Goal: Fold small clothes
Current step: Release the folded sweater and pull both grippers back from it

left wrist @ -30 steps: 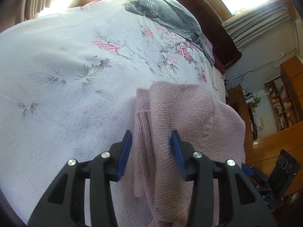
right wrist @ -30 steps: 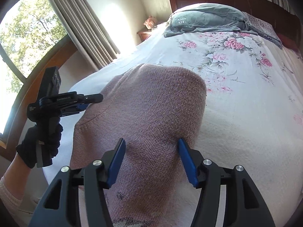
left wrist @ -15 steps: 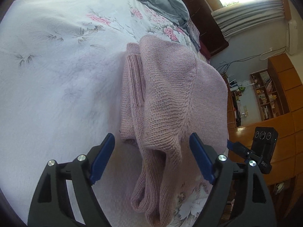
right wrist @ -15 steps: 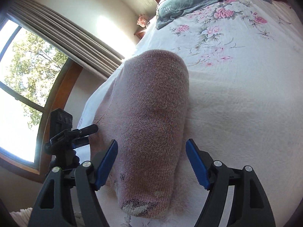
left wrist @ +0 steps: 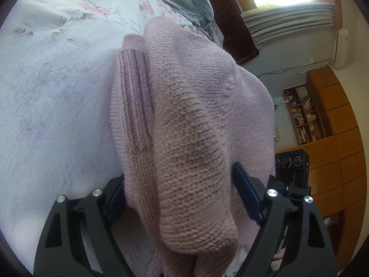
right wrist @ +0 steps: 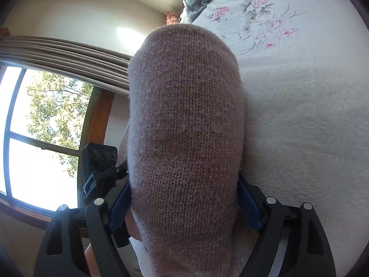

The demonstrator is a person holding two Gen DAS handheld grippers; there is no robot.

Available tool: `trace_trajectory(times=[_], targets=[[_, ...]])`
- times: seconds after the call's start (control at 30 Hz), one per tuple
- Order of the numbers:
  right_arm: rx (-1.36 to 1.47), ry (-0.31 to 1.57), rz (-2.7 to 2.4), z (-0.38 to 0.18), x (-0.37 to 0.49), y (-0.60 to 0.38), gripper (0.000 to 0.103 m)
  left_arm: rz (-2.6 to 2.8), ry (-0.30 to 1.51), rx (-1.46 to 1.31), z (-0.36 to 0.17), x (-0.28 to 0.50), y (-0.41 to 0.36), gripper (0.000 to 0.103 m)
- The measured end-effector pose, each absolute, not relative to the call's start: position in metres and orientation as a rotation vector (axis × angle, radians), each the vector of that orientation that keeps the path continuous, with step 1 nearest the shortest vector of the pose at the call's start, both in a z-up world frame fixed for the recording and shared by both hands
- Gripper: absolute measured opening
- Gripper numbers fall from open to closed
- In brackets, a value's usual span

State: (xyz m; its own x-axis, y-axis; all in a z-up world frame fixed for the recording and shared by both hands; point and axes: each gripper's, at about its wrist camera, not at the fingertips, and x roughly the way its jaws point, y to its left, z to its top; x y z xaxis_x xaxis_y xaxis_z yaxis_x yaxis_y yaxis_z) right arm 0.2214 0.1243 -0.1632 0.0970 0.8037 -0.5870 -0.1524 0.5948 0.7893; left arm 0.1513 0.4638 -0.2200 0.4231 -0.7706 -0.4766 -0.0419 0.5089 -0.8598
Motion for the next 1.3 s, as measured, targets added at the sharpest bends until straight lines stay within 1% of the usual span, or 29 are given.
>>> trace_trajectory(times=[0.03, 0.13, 0.2, 0.37, 0.5, 0.6, 0.7, 0.77, 0.83, 0.93, 1.03, 1.1, 1.17, 1.2, 1.27, 1.3], targets=[[0.658, 1.278, 0.794, -0.161, 0.219, 0.121, 0.071, -0.579, 1.034, -0.978, -0.221, 0.149, 0.464, 0.058], [0.666, 1.245, 0.824, -0.144, 0.212, 0.114, 0.064, -0.632, 0.991, -1.016, -0.214, 0.139, 0.458, 0.055], [0.667, 1.225, 0.849, -0.131, 0.206, 0.107, 0.061, -0.663, 0.976, -1.019, -0.203, 0.133, 0.450, 0.054], [0.663, 1.152, 0.872, -0.088, 0.184, 0.060, 0.061, -0.763, 0.945, -0.987, -0.164, 0.118, 0.409, 0.054], [0.653, 1.125, 0.833, -0.068, 0.162, 0.015, 0.061, -0.812, 0.942, -0.939, -0.148, 0.112, 0.364, 0.054], [0.627, 1.118, 0.764, -0.071, 0.147, -0.013, 0.061, -0.819, 0.984, -0.871, -0.151, 0.113, 0.331, 0.055], [0.644, 1.144, 0.684, -0.093, 0.142, -0.035, 0.061, -0.798, 1.067, -0.811, -0.173, 0.122, 0.305, 0.055], [0.639, 1.169, 0.623, -0.116, 0.143, -0.044, 0.062, -0.766, 1.095, -0.789, -0.189, 0.126, 0.299, 0.057], [0.712, 1.160, 0.626, -0.137, 0.142, -0.053, 0.065, -0.756, 1.112, -0.788, -0.204, 0.126, 0.299, 0.066], [0.689, 1.126, 0.628, -0.137, 0.137, -0.052, 0.068, -0.733, 1.120, -0.792, -0.208, 0.128, 0.303, 0.069], [0.626, 1.127, 0.601, -0.125, 0.130, -0.046, 0.073, -0.680, 1.134, -0.735, -0.193, 0.122, 0.305, 0.071], [0.548, 1.099, 0.549, -0.110, 0.124, -0.046, 0.073, -0.619, 1.127, -0.678, -0.178, 0.112, 0.309, 0.071], [0.420, 1.053, 0.465, -0.086, 0.109, -0.042, 0.078, -0.555, 1.102, -0.617, -0.160, 0.099, 0.316, 0.072], [0.362, 1.033, 0.426, -0.076, 0.100, -0.040, 0.085, -0.524, 1.083, -0.584, -0.151, 0.091, 0.318, 0.074], [0.271, 1.003, 0.353, -0.059, 0.083, -0.035, 0.089, -0.488, 1.041, -0.526, -0.131, 0.080, 0.321, 0.077], [0.238, 0.995, 0.330, -0.053, 0.076, -0.032, 0.091, -0.465, 1.028, -0.500, -0.122, 0.073, 0.321, 0.082]])
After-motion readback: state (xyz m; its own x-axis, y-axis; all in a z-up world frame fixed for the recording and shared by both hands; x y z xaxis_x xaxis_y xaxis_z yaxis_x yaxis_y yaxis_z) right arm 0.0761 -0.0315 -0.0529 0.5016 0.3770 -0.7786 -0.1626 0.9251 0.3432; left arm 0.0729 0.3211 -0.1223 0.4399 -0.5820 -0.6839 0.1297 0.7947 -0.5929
